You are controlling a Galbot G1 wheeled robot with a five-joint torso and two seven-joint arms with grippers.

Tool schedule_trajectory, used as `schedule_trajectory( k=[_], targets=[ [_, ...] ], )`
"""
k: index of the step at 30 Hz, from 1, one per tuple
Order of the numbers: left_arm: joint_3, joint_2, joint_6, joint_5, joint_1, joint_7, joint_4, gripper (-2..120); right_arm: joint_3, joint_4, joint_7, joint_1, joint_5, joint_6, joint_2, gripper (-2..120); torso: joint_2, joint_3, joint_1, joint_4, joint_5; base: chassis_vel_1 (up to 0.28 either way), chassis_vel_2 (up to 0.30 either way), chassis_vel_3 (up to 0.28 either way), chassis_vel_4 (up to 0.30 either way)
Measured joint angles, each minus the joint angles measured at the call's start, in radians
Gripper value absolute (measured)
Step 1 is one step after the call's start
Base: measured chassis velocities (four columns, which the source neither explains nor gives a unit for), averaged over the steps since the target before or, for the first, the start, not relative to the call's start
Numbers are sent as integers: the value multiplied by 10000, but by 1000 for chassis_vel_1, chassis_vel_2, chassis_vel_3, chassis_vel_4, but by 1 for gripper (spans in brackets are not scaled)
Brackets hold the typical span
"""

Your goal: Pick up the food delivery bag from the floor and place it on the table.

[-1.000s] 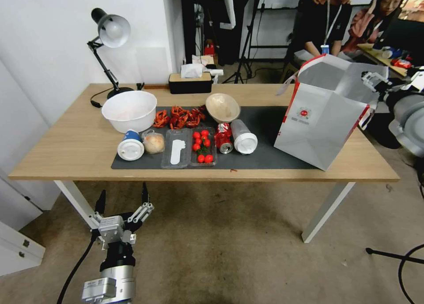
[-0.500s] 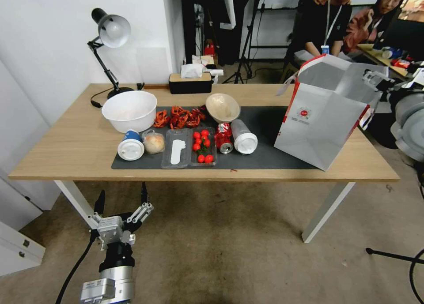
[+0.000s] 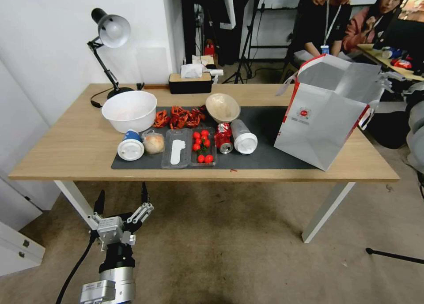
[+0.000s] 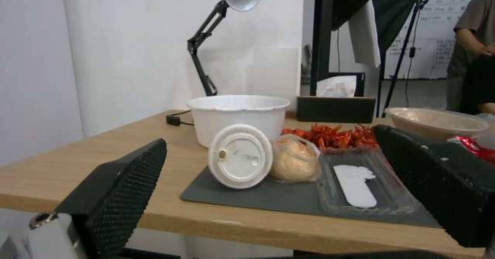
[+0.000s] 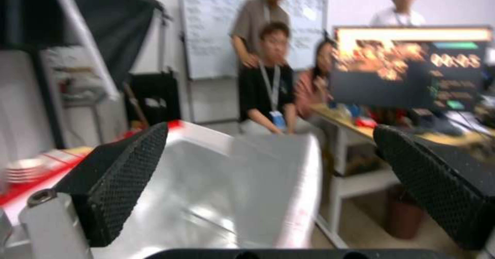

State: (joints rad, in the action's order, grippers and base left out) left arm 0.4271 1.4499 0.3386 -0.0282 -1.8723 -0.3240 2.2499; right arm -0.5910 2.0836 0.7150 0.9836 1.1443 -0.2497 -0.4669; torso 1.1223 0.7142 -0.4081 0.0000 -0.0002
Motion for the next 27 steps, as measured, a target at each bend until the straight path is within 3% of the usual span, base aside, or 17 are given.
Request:
schedule_trajectory(
  k=[21,27],
  targets=[
    [-25,164,40,-25,-75,-6,192,100,-215,3445,-668,2683,-1786,1066,-805,100,0,0,0,1,0,0,0,0,0],
    [-33,206,58,-39,-96,1,279,100,-386,4167,-1066,4592,-3686,1740,-1490,100,1,0,-1,0,0,0,0,0,0]
  ],
)
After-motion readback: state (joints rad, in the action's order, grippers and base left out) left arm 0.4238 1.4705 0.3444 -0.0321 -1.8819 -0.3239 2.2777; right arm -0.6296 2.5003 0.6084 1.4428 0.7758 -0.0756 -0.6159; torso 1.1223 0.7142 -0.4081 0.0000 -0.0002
